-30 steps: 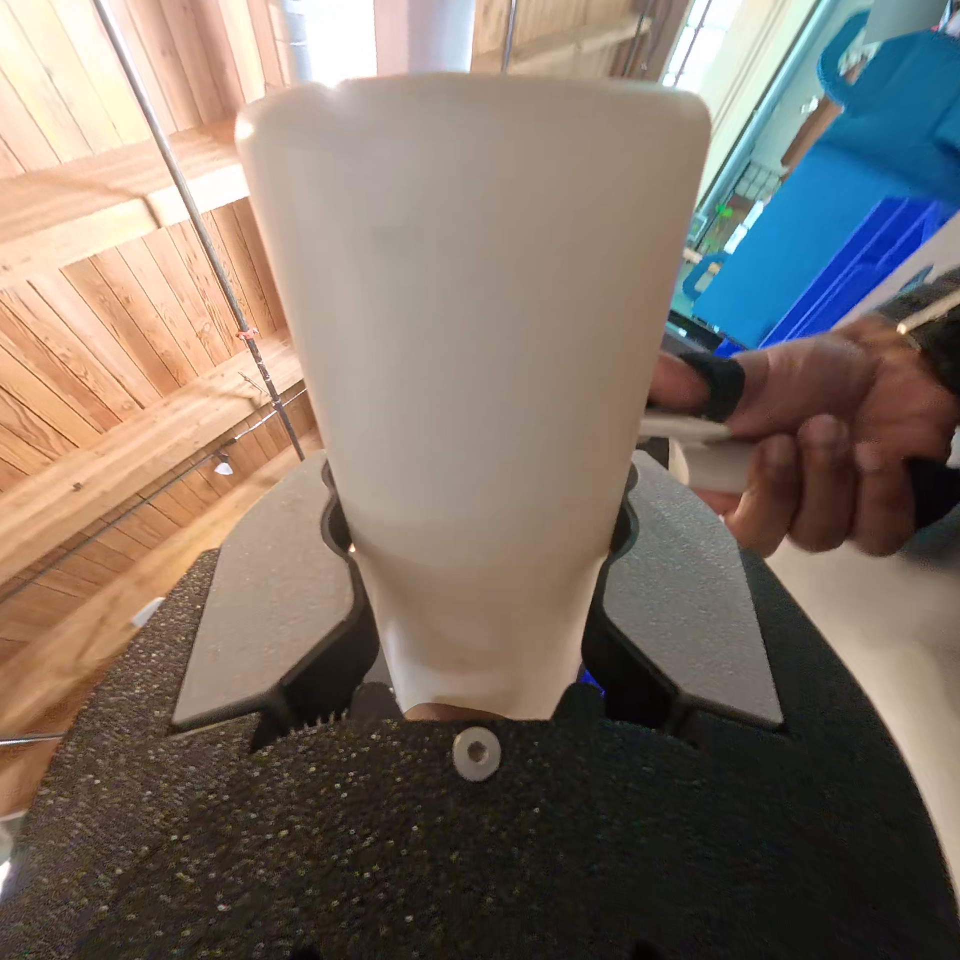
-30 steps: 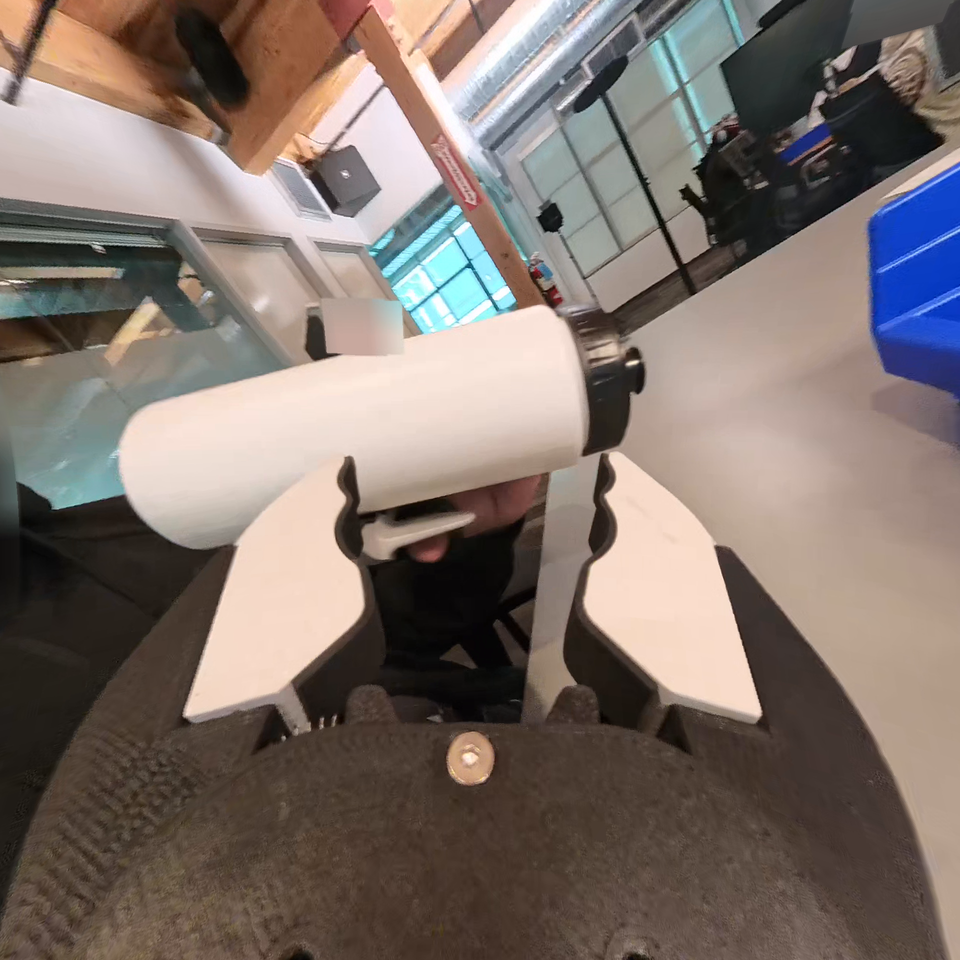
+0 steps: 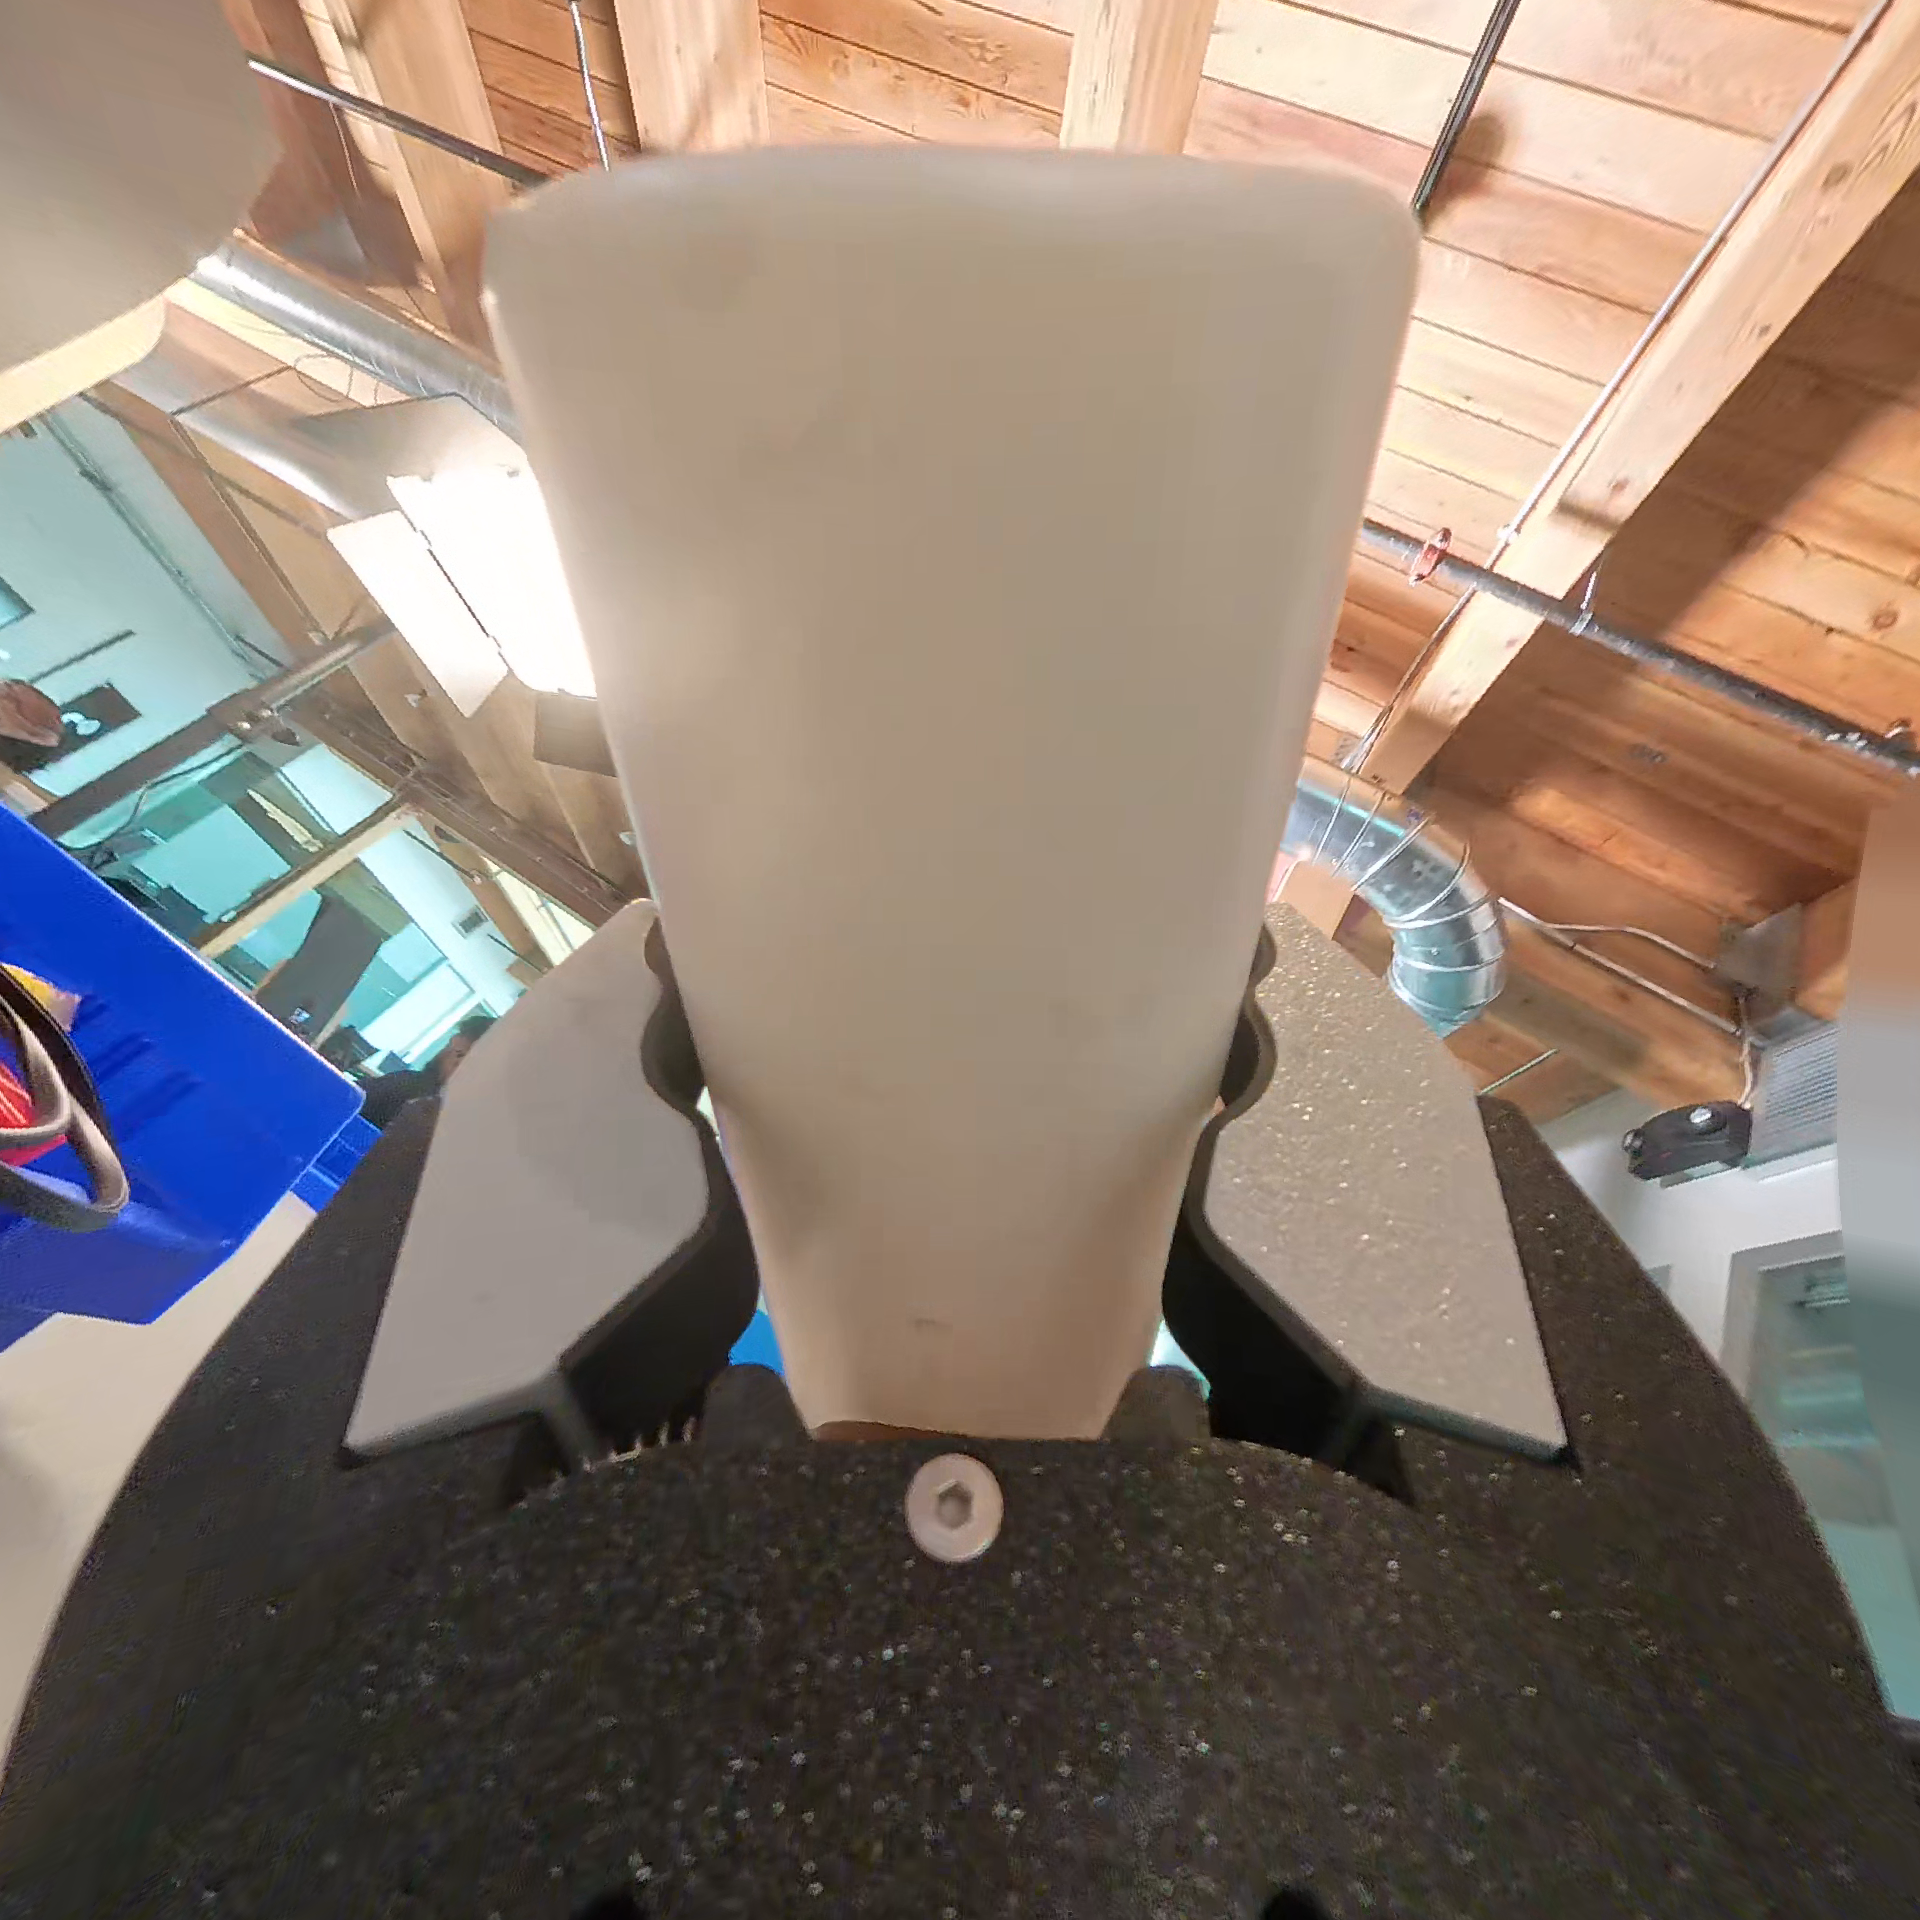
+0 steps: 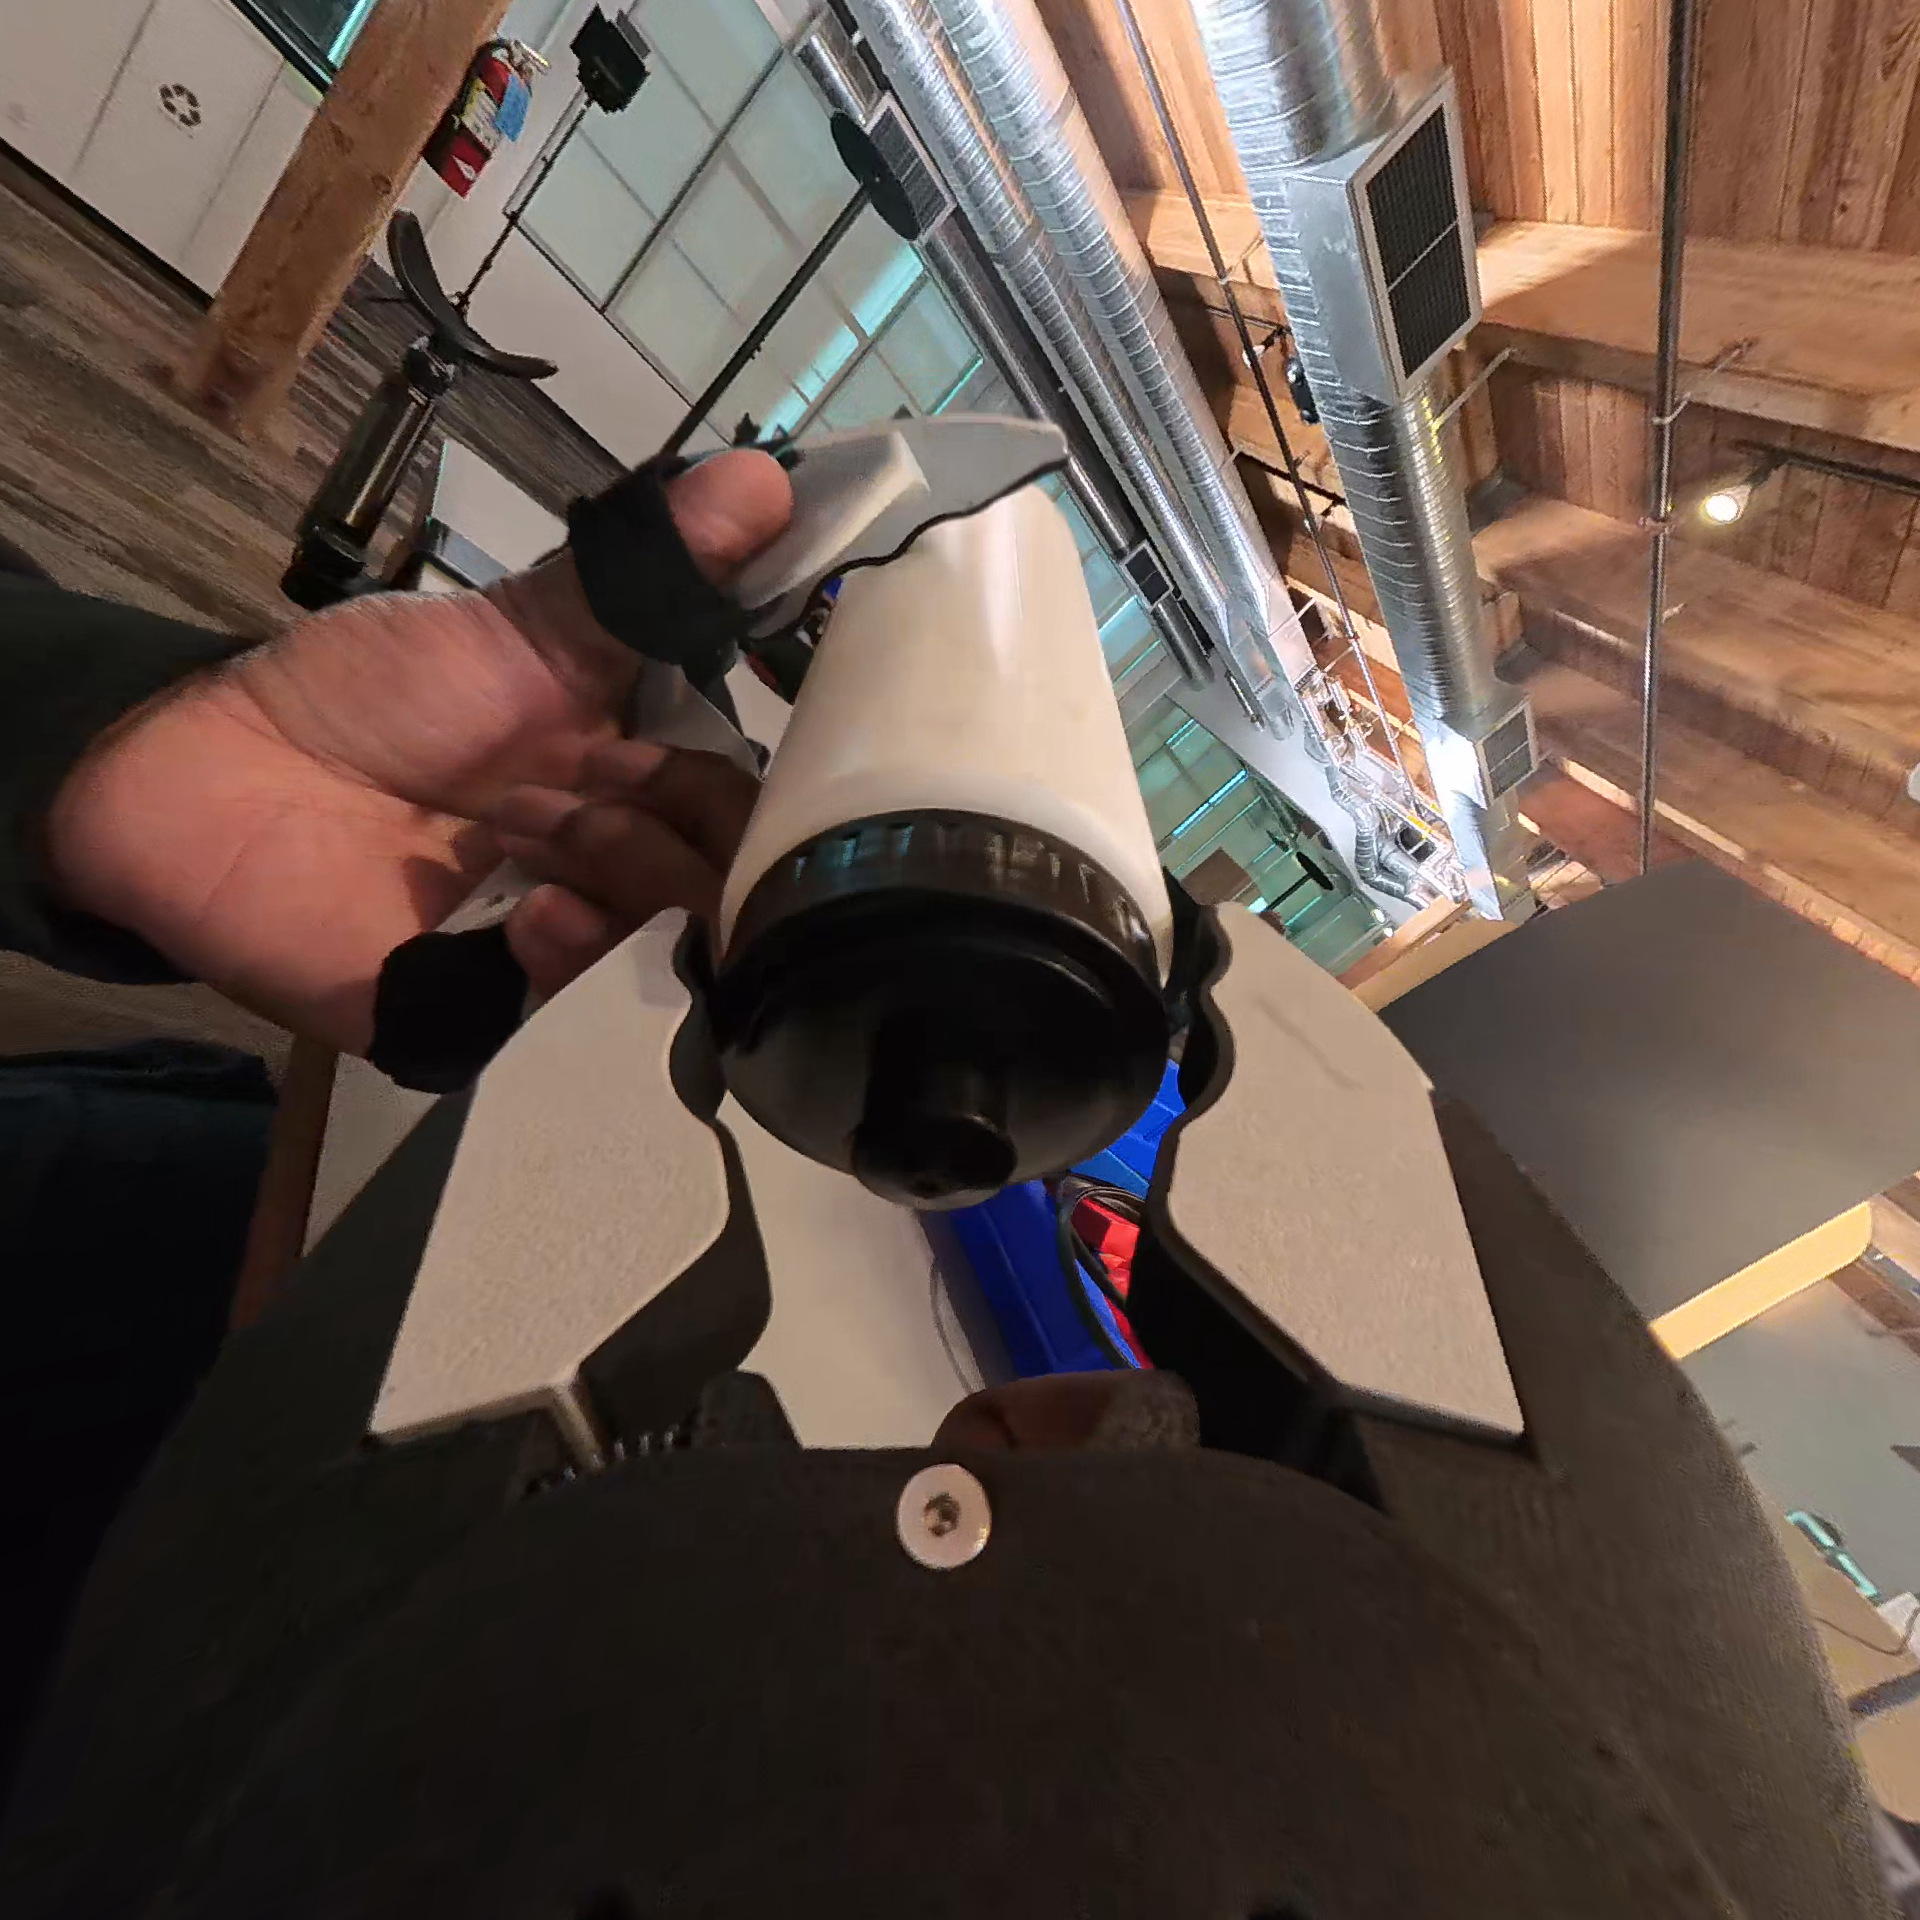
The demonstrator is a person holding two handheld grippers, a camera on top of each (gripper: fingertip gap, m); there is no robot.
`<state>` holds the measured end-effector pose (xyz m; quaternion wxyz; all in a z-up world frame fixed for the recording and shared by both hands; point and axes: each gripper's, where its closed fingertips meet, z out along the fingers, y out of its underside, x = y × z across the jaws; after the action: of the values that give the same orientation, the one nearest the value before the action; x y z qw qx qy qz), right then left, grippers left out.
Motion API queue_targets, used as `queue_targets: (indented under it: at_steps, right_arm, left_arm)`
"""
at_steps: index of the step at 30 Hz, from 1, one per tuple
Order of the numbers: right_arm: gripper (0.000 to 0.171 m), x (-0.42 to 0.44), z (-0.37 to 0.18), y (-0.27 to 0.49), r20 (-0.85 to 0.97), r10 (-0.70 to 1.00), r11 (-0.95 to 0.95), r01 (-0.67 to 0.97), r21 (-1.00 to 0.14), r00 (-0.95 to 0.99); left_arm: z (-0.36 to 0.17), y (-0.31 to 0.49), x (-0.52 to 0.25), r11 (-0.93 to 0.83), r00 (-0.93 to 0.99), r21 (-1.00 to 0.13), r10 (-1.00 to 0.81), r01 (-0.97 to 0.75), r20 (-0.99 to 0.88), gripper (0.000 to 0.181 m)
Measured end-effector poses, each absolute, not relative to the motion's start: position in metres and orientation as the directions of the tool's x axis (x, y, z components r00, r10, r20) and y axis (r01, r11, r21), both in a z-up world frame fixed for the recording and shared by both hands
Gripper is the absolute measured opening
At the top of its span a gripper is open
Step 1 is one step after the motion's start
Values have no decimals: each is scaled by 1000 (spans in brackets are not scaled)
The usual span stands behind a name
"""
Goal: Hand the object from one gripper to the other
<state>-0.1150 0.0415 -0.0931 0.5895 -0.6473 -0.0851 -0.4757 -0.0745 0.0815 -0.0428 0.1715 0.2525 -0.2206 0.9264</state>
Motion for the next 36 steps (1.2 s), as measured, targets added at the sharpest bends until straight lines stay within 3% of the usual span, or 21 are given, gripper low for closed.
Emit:
queue_targets:
  at_steps: [12,19,22,26,30,33,36]
  right_arm:
    - [92,-102,-92,29,837,-442,-498,688,-528,323]
    - [92,-108,-81,19,876,-418,-548,701,-455,242]
    - [92,-114,-71,16,910,-396,-598,716,-360,127]
    - [92,-126,-52,12,912,-409,-616,730,-294,23]
    - [92,-135,-37,5,880,-472,-553,756,-350,61]
    - [91,-140,-29,-1,829,-534,-449,775,-444,165]
    - [92,-142,-27,-3,756,-564,-307,766,-565,332]
  left_arm:
    - [-56,69,-72,-828,-763,-260,273,-496,586,101]
    - [-45,59,-93,-763,-848,-443,252,-471,467,100]
    - [-42,61,-97,-754,-898,-534,166,-382,408,97]
    - [-34,83,-99,-778,-945,-568,100,-270,312,93]
    - [-30,103,-97,-754,-977,-646,-30,-116,210,95]
    - [-32,116,-92,-696,-978,-718,-162,17,134,96]
    - [-24,130,-92,-693,-976,-721,-174,28,130,99]
